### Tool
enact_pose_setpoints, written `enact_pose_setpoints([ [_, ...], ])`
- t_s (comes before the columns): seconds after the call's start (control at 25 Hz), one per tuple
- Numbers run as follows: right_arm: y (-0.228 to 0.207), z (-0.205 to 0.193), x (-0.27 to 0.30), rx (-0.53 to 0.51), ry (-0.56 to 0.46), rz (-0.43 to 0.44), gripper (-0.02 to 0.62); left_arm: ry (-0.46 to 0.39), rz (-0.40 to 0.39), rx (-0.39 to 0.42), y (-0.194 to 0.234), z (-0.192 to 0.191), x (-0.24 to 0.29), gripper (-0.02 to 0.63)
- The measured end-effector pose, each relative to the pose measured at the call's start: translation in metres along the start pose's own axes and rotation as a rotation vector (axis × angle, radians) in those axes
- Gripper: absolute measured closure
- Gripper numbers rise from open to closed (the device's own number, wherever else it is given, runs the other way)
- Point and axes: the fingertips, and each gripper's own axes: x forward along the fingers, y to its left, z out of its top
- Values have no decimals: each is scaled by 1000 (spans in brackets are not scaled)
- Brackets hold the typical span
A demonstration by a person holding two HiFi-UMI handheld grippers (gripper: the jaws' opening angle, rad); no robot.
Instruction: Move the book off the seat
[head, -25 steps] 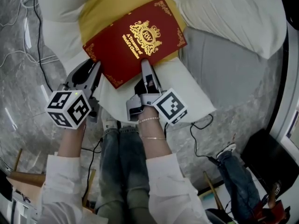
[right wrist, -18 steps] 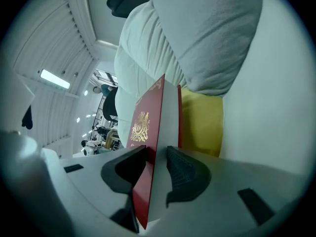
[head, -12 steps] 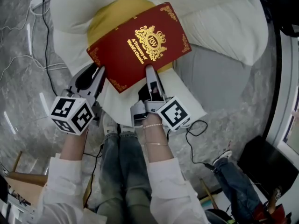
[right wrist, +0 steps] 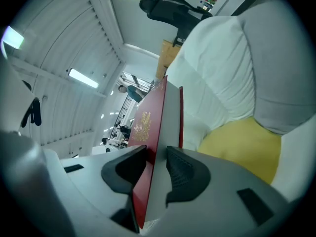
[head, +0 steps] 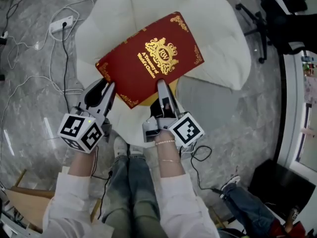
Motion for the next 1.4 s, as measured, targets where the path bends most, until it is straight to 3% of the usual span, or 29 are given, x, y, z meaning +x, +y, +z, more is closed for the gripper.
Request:
enact_pose_setpoints([
  [0.28, 127, 15, 19, -39, 8, 63, 465, -90, 5, -3, -4, 119, -46, 488],
  [0.6, 194, 24, -3, -114, 42, 200, 468, -226, 37, 22, -37, 161, -100, 488],
  [0.84, 290, 5, 11, -159, 88, 298, 469, -309, 78, 55, -27, 236, -160, 488],
  [1.08, 359, -18, -4, -197, 188, 423, 472, -391, 192, 81, -41, 268, -231, 488],
  [1.4, 437, -100, -33, -224, 396, 575, 474, -493, 421, 70, -41, 277, -357, 488],
])
